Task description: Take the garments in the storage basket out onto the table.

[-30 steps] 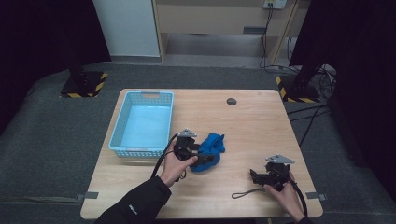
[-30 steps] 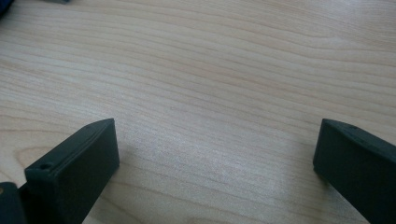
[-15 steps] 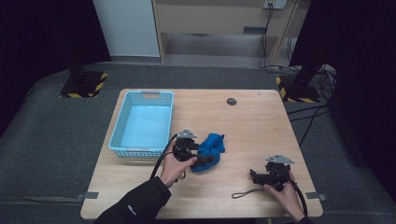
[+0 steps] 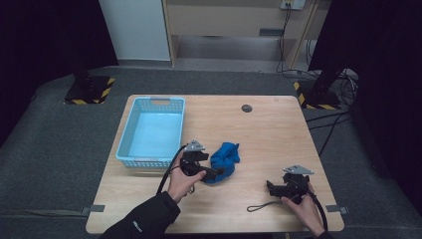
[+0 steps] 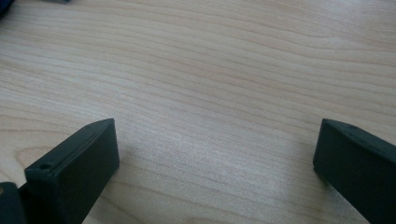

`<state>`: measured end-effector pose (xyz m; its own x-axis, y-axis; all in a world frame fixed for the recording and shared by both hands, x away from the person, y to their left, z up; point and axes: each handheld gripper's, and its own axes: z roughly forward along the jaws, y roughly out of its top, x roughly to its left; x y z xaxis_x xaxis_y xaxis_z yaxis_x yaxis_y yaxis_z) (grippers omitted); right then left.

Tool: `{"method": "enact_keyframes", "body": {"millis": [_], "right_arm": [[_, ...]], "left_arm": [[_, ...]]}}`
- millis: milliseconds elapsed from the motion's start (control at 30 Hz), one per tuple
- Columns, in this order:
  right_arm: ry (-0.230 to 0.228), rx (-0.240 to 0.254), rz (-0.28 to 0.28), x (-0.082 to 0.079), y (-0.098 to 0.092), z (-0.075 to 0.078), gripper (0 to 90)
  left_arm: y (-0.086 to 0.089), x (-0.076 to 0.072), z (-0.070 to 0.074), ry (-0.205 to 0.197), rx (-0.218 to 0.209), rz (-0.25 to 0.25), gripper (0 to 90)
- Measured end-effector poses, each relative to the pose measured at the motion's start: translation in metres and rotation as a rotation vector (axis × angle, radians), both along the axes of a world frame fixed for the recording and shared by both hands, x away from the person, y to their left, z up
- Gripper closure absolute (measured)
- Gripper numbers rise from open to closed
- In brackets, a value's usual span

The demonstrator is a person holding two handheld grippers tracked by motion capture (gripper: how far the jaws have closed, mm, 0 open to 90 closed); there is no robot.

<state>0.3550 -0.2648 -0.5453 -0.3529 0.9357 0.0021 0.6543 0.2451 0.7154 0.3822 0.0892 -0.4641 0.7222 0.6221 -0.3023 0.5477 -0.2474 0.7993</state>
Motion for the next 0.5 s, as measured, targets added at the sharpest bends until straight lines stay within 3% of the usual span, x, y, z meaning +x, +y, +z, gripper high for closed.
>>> {"method": "enact_keyframes", "body": {"millis": [267,500], "right_arm": [[0.0,0.0,0.0,0.0,0.0,0.0,0.5],[0.0,0.0,0.0,0.0,0.0,0.0,0.5]], "left_arm": [[0.006,-0.009,-0.002,-0.009,0.003,0.006,10.5],[0.013,-0.019,-0.005,-0.051,0.018,0.024,10.7]]}}
